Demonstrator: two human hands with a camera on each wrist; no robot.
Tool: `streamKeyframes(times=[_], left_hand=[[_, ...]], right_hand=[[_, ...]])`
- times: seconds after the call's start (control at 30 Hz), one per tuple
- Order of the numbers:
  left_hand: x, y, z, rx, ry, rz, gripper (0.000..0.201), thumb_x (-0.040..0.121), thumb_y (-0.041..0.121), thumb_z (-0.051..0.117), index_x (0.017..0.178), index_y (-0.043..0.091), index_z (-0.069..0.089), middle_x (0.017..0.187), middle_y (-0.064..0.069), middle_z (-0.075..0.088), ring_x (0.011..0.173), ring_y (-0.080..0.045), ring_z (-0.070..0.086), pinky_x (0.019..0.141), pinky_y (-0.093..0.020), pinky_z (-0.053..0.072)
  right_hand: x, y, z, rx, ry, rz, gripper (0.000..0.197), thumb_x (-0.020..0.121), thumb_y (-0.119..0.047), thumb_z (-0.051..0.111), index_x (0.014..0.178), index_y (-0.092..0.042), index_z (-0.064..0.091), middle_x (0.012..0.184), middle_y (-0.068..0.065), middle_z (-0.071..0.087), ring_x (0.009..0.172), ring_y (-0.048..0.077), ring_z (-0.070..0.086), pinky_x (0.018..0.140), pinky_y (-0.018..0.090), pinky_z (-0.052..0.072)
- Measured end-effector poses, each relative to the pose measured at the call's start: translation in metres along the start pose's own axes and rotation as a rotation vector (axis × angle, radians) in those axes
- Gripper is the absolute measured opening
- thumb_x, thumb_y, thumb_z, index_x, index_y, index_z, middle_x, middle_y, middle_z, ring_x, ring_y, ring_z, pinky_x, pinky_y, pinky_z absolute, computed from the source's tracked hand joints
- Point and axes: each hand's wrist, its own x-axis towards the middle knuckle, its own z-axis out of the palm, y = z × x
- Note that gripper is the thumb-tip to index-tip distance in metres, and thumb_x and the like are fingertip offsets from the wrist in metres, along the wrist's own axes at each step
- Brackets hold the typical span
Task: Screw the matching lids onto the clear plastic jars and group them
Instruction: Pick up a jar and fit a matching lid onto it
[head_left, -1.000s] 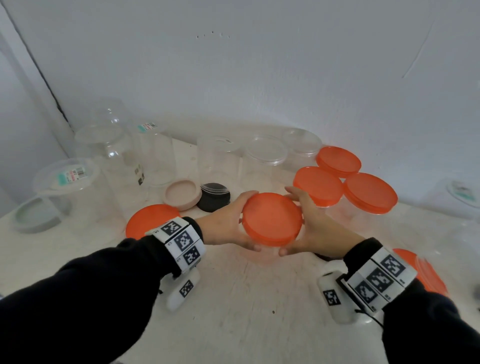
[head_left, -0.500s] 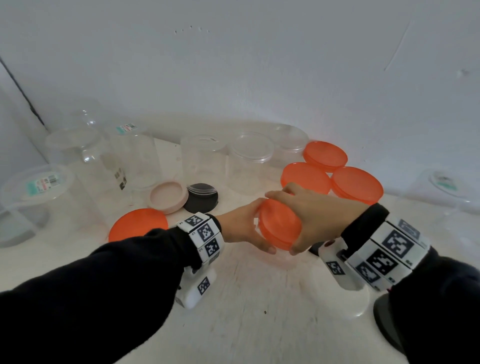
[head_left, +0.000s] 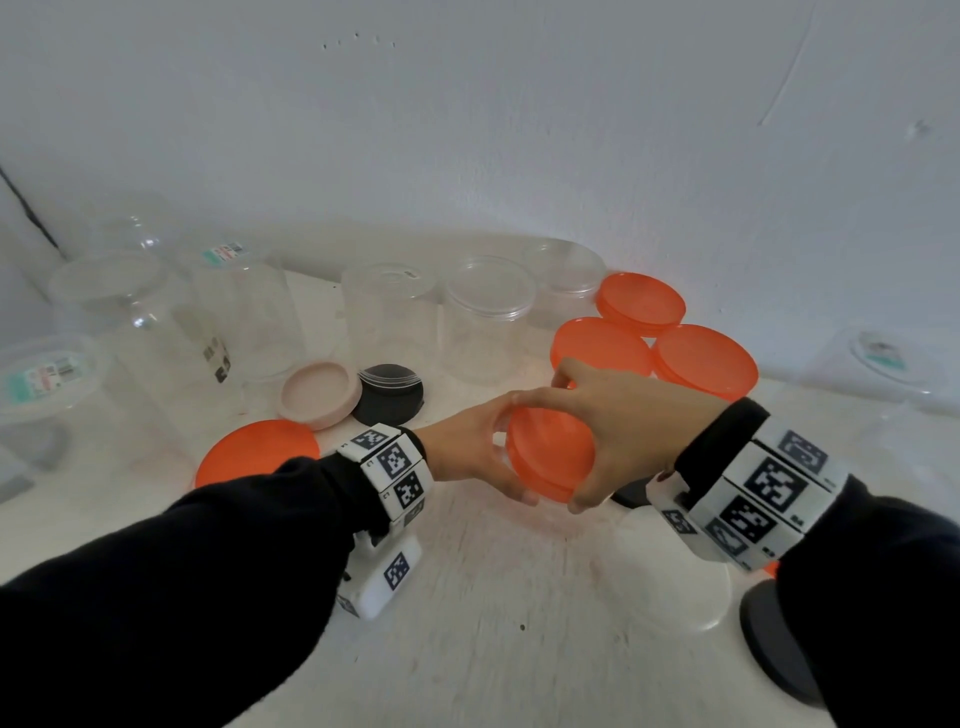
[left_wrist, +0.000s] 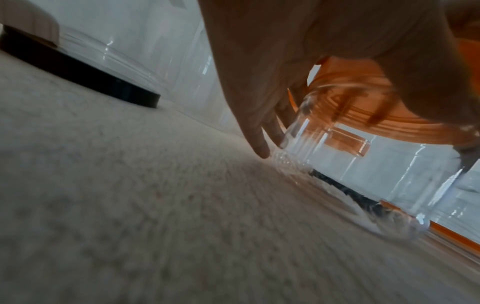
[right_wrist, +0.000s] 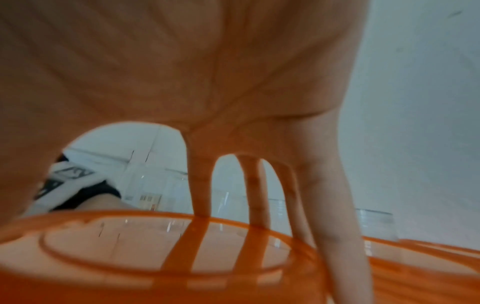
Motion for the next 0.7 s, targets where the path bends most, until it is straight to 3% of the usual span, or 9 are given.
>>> streamKeyframes(times=[0.1,0.2,0.3,0.37,0.43,0.47,0.53,0.6,0.7], left_hand=[[0.0,-0.001,0.0,0.007,0.009,0.009,0.099,0.044,0.03,0.086,0.13,0.032,0.037,0.125,0.015,0.052,0.12,-0.004,0.048,0.1,-0.026,0.042],[0.0,-0.001,0.0,0.01,0.023,0.019,0.1,0.042,0.034,0.085,0.129,0.031,0.037,0.124,0.014,0.053,0.118,-0.003,0.05,0.096,-0.023,0.044],[-0.001,-0.002,0.001,0.022,0.039,0.025,0.1,0.04,0.033,0.085,0.126,0.034,0.036,0.124,0.013,0.052,0.117,-0.005,0.05,0.094,-0.02,0.045],[-0.001,-0.003,0.001,0.037,0.046,0.03,0.099,0.04,0.035,0.085,0.126,0.035,0.036,0.124,0.012,0.053,0.118,-0.006,0.05,0.097,-0.024,0.044],[-0.001,-0.003,0.002,0.044,0.044,0.029,0.1,0.04,0.04,0.084,0.127,0.035,0.035,0.126,0.011,0.052,0.12,-0.007,0.049,0.101,-0.03,0.043],[-0.001,-0.003,0.002,0.044,0.039,0.028,0.099,0.041,0.04,0.084,0.128,0.035,0.035,0.127,0.011,0.052,0.121,-0.007,0.048,0.102,-0.032,0.043],[-0.001,-0.003,0.002,0.048,0.037,0.025,0.096,0.042,0.04,0.084,0.125,0.039,0.037,0.126,0.013,0.051,0.121,-0.005,0.047,0.103,-0.032,0.042],[-0.001,-0.005,0.001,0.057,0.043,0.014,0.101,0.04,0.041,0.085,0.128,0.037,0.036,0.127,0.012,0.05,0.122,-0.007,0.047,0.104,-0.034,0.041],[-0.001,-0.007,0.001,0.064,0.048,0.014,0.103,0.04,0.041,0.085,0.13,0.032,0.036,0.126,0.011,0.052,0.121,-0.006,0.048,0.104,-0.035,0.042]], right_hand=[[-0.001,-0.005,0.001,-0.025,0.025,0.05,0.098,0.056,-0.063,0.074,0.138,-0.047,0.023,0.115,-0.004,0.036,0.088,0.015,0.048,0.069,0.027,0.047],[-0.002,-0.013,0.004,-0.065,0.082,0.152,0.09,0.058,-0.075,0.065,0.132,-0.032,0.037,0.101,-0.003,0.04,0.076,0.013,0.045,0.059,0.025,0.039],[0.0,-0.025,0.011,-0.063,0.149,0.269,0.082,0.063,-0.078,0.055,0.12,-0.02,0.046,0.093,0.0,0.04,0.073,0.015,0.042,0.06,0.027,0.036],[-0.001,-0.028,0.015,-0.068,0.177,0.315,0.084,0.065,-0.081,0.049,0.12,-0.017,0.046,0.093,0.001,0.04,0.071,0.016,0.042,0.062,0.028,0.038],[-0.003,-0.023,0.017,-0.076,0.117,0.299,0.094,0.065,-0.083,0.045,0.133,-0.02,0.035,0.111,0.005,0.043,0.085,0.021,0.05,0.069,0.031,0.043],[-0.005,-0.019,0.017,-0.044,0.069,0.256,0.097,0.066,-0.081,0.049,0.141,-0.025,0.024,0.126,0.007,0.038,0.101,0.025,0.049,0.078,0.034,0.045],[-0.009,-0.012,0.01,0.051,-0.038,0.123,0.1,0.071,-0.064,0.064,0.146,-0.039,0.004,0.149,0.0,0.014,0.128,0.028,0.033,0.097,0.043,0.042],[-0.01,-0.007,0.003,0.035,-0.111,0.024,0.1,0.071,-0.046,0.074,0.143,-0.05,0.004,0.152,-0.011,0.005,0.132,0.025,0.027,0.102,0.044,0.039],[-0.007,-0.005,0.001,0.053,-0.052,0.038,0.098,0.064,-0.051,0.078,0.139,-0.054,0.016,0.141,-0.009,0.024,0.117,0.019,0.042,0.091,0.036,0.048]])
